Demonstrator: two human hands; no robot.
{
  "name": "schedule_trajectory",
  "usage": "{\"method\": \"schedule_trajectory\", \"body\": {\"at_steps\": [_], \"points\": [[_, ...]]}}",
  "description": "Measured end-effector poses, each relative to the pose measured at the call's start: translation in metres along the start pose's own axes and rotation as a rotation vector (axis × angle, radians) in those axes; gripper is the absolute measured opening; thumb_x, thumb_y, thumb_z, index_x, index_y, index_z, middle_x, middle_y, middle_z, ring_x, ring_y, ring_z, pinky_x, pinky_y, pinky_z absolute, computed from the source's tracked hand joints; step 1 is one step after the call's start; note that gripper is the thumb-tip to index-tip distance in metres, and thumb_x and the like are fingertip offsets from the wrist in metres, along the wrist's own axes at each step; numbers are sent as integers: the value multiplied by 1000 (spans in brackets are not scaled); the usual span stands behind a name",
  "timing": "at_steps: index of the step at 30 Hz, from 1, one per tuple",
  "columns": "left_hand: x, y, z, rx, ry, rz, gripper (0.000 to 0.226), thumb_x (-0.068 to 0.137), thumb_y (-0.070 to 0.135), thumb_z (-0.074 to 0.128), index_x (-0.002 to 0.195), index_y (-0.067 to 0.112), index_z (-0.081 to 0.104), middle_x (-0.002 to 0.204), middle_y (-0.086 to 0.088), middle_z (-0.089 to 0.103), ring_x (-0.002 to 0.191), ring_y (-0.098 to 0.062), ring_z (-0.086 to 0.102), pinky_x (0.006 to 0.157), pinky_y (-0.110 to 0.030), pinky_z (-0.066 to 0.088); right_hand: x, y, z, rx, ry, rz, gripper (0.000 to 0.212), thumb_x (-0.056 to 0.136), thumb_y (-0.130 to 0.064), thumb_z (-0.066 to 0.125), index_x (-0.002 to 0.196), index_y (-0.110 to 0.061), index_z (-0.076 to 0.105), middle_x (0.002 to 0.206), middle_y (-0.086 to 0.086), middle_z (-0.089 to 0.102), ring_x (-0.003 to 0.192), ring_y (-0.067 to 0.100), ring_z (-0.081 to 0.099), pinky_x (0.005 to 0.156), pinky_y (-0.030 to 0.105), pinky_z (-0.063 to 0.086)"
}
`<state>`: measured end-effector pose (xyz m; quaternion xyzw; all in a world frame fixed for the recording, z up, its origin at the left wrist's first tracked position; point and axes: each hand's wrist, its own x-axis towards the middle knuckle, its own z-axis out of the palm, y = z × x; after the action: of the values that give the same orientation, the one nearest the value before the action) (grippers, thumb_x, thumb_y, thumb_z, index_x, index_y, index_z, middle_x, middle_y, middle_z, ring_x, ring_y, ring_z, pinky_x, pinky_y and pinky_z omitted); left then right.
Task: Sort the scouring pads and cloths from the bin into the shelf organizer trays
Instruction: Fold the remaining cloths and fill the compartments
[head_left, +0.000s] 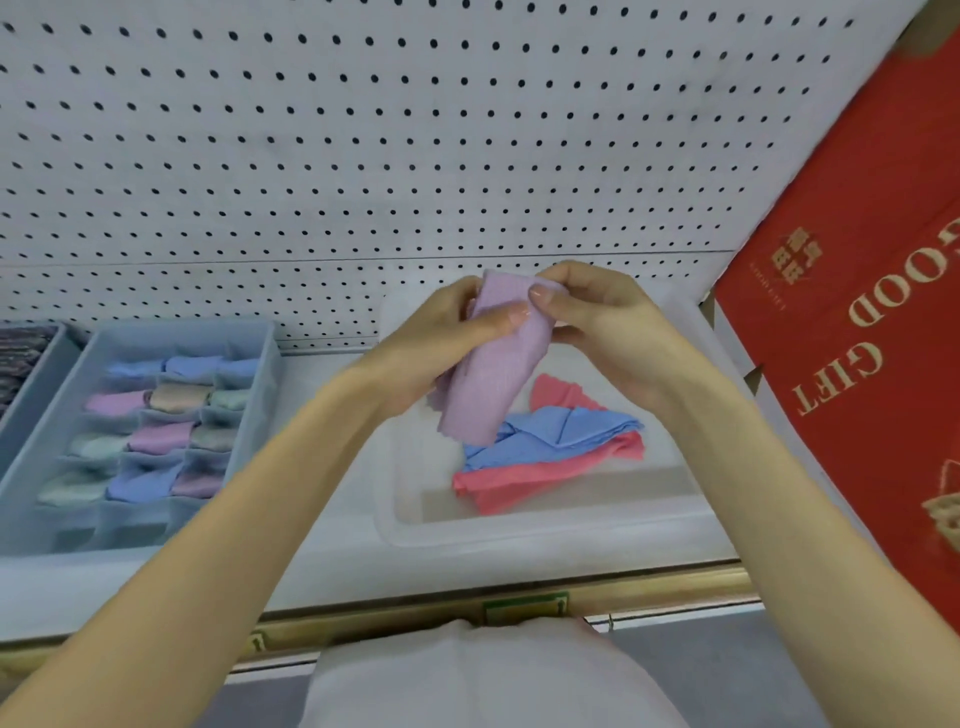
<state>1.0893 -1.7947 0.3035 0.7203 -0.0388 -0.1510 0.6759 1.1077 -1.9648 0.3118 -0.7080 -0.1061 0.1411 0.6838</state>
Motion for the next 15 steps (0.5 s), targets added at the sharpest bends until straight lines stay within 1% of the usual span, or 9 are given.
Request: {"method": "schedule_trajectory", "body": {"at_steps": [1,3,5,7,8,9,11,13,15], "points": [[-2,-2,4,-44,-38,-4,23,92,29,62,113,19,59,96,6,70,84,-4,66,71,-21,53,0,0,3,89,-15,16,13,93,-9,56,82,-10,62,77,3,61,75,16,56,73,25,50],[-5,-9,14,-117,-81,9,31,88,38,54,115,25,57,98,12,70,91,0,67,76,-17,52,1,-2,8,155,20,47,16,96,-7,52,84,-9,63,79,4,63,76,18,57,73,28,50],[-7,-16,24,-173,-69,-19,36,88,40,50,118,22,56,99,11,70,90,-1,68,71,-14,51,2,-1,11,158,80,69,16,96,-7,51,89,-10,65,83,6,64,80,21,59,76,33,49],[-8,-20,28,-197,-9,-45,29,96,30,51,120,14,57,93,8,71,81,-2,69,63,-13,50,2,1,11,167,142,96,11,95,-7,54,95,-11,65,84,5,64,76,19,60,72,31,50],[-8,-21,29,-217,20,-58,24,98,25,51,117,13,58,90,7,71,77,-2,69,62,-14,50,2,1,11,175,177,108,9,93,-8,57,100,-11,63,84,5,64,73,17,60,69,29,51],[-7,-22,29,-245,45,-65,18,98,22,51,112,14,59,85,8,72,73,-2,68,60,-15,50,1,3,10,185,219,114,12,92,-9,61,103,-11,60,85,5,63,71,15,61,68,28,51],[-6,-24,28,-304,89,-70,12,98,21,51,104,17,61,79,9,72,69,-3,68,59,-16,52,-4,9,10,180,314,116,19,88,-11,67,101,-12,54,89,6,61,73,14,63,71,27,54],[-5,-26,28,-394,125,-80,14,98,22,51,101,16,63,79,7,73,71,-5,69,63,-19,55,-12,16,12,21,399,110,19,84,-16,72,91,-12,55,87,2,60,77,11,61,75,24,53],[-4,-31,28,-517,155,-103,16,98,21,50,98,12,64,81,1,74,75,-10,70,69,-23,58,-24,26,18,-174,410,105,18,81,-21,75,80,-13,59,77,-2,59,68,6,55,68,19,47]]}}
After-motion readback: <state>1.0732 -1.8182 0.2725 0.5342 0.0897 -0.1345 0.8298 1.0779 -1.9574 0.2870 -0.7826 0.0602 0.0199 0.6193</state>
